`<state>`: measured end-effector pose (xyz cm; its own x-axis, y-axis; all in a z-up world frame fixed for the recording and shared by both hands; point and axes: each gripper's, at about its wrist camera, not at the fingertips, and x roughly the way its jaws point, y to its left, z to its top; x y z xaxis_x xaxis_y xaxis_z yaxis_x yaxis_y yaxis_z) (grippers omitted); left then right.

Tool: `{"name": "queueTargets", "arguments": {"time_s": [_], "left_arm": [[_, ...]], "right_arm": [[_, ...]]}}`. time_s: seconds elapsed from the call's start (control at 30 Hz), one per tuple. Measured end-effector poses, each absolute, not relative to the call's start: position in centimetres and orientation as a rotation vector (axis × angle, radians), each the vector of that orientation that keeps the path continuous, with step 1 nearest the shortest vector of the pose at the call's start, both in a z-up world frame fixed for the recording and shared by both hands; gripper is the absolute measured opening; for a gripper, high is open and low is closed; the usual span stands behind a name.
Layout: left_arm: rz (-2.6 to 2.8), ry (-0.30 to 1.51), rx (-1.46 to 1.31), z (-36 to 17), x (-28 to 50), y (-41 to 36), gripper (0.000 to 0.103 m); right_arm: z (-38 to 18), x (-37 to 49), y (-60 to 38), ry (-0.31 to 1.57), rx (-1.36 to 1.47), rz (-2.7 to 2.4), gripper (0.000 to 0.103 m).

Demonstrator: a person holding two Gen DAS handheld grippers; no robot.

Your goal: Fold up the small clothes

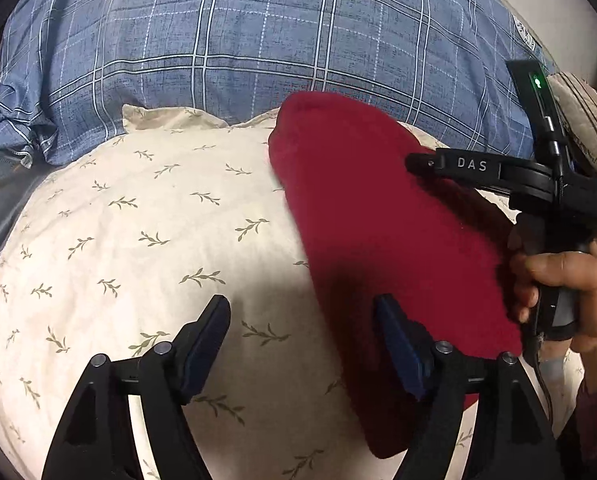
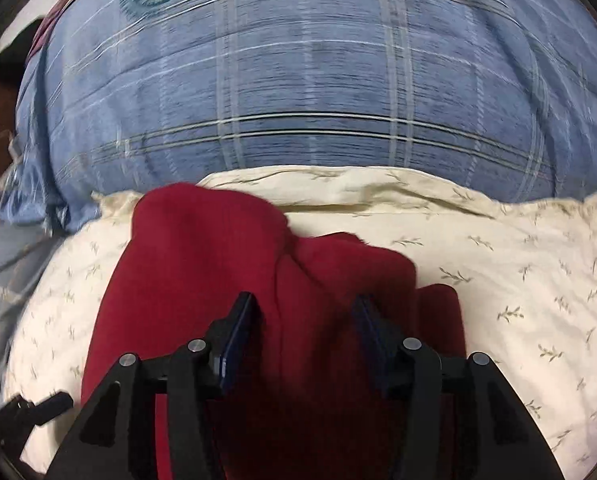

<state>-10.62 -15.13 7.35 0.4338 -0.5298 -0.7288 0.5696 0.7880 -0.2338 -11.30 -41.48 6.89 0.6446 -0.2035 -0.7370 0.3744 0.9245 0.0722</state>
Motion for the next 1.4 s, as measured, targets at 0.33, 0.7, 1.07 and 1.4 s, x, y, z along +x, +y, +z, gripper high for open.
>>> {"name": "queueTargets", "arguments": {"time_s": [0.33, 0.7, 1.07, 1.4], "left_arm": [[-0.658, 0.881, 0.071, 7.3, -10.9, -15.3, 0.076], [-0.658, 0.881, 0.067, 7.1, -10.9, -15.4, 0.076], [-0.674, 0.892, 0.05, 6.6, -10.3, -15.3, 0.08], [-0.718, 0.889, -0.054, 7.4, -9.9, -14.0, 0.079]], "right_arm": [[9.5, -13.8, -40.6, 0.761, 0.265, -0.351, 0.054], [8.6, -6.7, -36.4, 0.788, 0.139, -0.238, 0.055], [6.7, -3.6, -37.9, 0.868, 0.137, -0.28, 0.058], [8.5, -14.4, -39.5, 0.806, 0.102, -0.379, 0.079]]}}
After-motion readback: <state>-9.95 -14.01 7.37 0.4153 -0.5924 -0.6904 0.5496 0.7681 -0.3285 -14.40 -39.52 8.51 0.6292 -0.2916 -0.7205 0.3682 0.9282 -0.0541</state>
